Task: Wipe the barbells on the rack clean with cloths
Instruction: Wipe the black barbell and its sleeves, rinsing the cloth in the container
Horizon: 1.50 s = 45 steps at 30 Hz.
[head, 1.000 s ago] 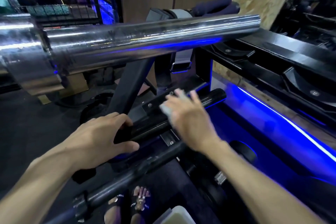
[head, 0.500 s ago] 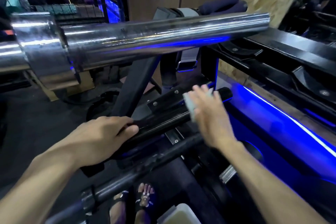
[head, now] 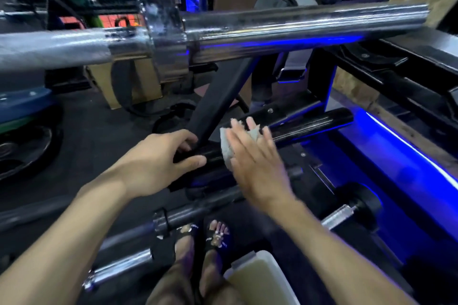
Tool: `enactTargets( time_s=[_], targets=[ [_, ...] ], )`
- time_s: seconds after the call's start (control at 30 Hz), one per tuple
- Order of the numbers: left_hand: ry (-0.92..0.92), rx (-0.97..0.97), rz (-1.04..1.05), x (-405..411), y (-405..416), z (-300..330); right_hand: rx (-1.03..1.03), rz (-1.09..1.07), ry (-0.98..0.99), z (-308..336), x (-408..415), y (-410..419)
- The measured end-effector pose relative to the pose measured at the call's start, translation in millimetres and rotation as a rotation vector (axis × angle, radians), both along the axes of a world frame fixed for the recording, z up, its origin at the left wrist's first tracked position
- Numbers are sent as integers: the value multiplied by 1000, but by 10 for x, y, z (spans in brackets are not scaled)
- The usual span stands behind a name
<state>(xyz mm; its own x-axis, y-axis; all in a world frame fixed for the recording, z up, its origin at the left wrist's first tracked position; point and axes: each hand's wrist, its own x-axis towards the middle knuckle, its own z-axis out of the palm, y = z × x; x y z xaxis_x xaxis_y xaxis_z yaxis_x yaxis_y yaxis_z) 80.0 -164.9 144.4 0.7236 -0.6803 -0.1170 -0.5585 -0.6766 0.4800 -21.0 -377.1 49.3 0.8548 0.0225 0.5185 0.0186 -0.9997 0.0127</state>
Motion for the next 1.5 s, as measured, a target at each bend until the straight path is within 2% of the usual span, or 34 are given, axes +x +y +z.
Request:
enactTargets(
  time_s=[0.07,0.1,0.13,0.2,0.27,0.33,0.4,0.53,0.7,0.77,0.83,1.03,1.13,1.37,1.5],
  targets=[
    [17,-21,-4,-36,115,14,-204,-31,37,106,15,-384],
    [21,-28,1,-64,185,20,-216,-136,71,139,13,-590],
    [20,-37,6,-99,249,31,-149,-276,91,165,-13,-765],
    [1,-63,16,-174,368,53,172,-439,26,168,-140,-913],
    [-10,-90,13,-264,454,77,453,-385,-105,142,-220,-744],
    [-37,-130,-15,-386,557,105,547,-235,-151,135,-256,-397],
    [-96,-159,-44,-511,698,152,594,-110,-80,225,-288,-8],
    [-96,-185,-8,-823,1079,311,751,-26,130,504,-563,630],
    [-48,-282,35,-1301,1518,469,1320,68,219,1104,-1157,1303],
    [33,-362,33,-1513,1623,520,1530,84,248,1321,-1407,1541],
    [152,-457,20,-1759,1670,610,1645,91,297,1521,-1626,1716],
    [379,-701,-117,-2318,1582,867,1712,180,199,1870,-2090,1987],
    [438,-786,-100,-2477,1517,971,1621,148,172,1935,-2258,1989],
    [401,-892,-93,-2596,1369,1120,1408,62,43,2063,-2587,1868],
    [440,-910,-158,-2686,1286,1250,1438,111,106,2174,-2766,1814]
  ],
)
